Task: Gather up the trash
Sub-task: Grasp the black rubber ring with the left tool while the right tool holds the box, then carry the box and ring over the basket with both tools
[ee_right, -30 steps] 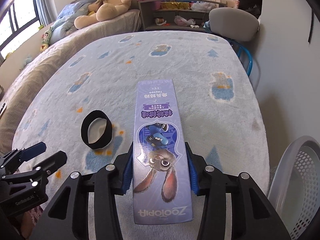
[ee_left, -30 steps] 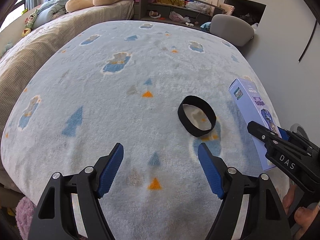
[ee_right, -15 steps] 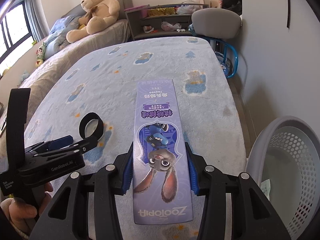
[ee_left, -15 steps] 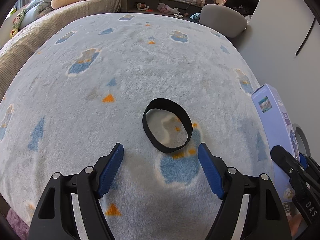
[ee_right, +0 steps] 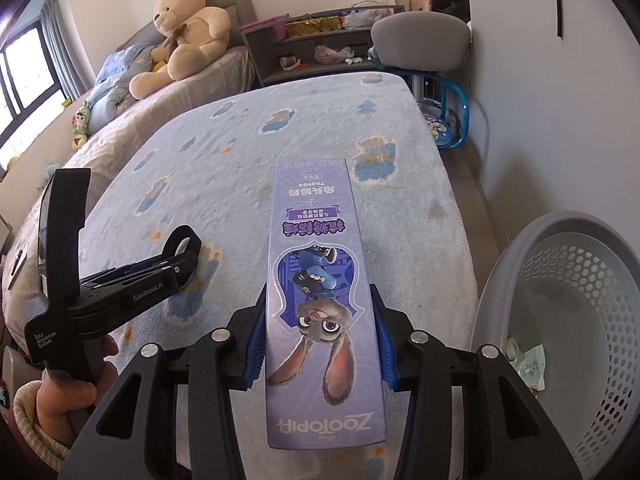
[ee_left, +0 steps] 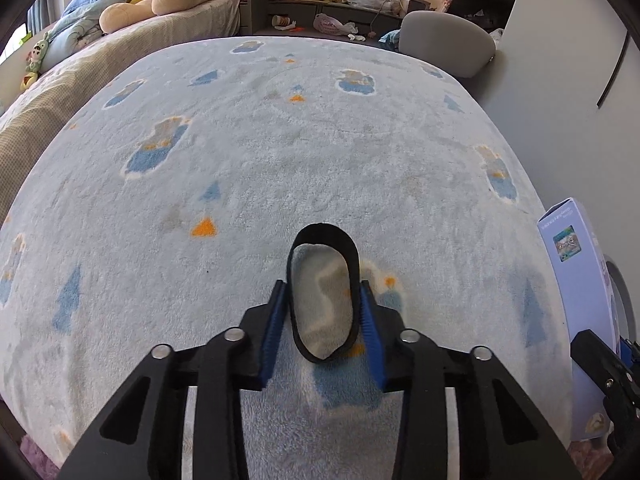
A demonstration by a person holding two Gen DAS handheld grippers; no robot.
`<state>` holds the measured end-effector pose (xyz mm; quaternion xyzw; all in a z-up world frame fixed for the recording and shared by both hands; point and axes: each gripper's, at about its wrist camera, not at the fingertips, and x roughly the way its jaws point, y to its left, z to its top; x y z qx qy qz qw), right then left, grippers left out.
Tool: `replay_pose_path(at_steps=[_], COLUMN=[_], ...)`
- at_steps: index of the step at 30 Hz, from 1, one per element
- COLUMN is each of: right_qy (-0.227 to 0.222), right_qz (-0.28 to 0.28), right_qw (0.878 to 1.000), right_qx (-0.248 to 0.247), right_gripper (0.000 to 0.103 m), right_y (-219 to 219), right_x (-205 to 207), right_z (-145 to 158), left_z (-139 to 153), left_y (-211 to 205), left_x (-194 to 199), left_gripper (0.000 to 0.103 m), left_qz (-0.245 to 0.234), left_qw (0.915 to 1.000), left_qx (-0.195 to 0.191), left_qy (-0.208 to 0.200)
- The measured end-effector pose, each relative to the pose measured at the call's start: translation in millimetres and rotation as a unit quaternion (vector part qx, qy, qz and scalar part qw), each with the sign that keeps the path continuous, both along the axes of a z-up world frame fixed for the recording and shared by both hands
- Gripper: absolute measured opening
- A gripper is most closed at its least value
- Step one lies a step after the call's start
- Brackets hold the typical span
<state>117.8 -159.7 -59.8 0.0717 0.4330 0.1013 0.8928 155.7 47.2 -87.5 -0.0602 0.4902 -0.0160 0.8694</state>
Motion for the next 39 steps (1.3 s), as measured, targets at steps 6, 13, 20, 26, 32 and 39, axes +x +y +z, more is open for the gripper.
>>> replay_pose_path(at_steps=[6, 13, 20, 26, 32, 39], right_qy=[-0.004, -0.012, -0.028, -0.036, -0.035, -0.03], right_qz=[0.001, -0.006, -0.031, -0.068, -0.107, -0.151], right_qw=[1.0, 1.0, 0.999, 0.997, 0.994, 0.988], right_qx=[0.005, 0.012, 0.01, 0.003, -0.01, -0.014], right_gripper=[0.044, 0.044, 0.044, 0.044, 0.044, 0.044], right_y=[-2, -10, -34, -68, -110, -157], right_x=[-8, -22, -45, -66, -84, -102], right_z=[4, 13, 29, 36, 36, 30], left_z=[9, 34, 60, 70, 76, 74], left_y=[1, -12, -53, -98, -146, -198], left_x=[-20, -46, -67, -81, -91, -96], left_gripper=[0.016, 0.016, 0.016, 0.016, 0.016, 0.016], left_qz=[-0.006, -0.026, -0.07, -0.117, -0.164, -0.209], left_qw=[1.0, 0.9994, 0.9961, 0.991, 0.9841, 0.9758], left_qx=[-0.004, -0.006, -0.006, -0.004, -0.007, -0.006], left_qy=[-0.002, -0.022, -0.052, -0.065, -0.068, -0.063])
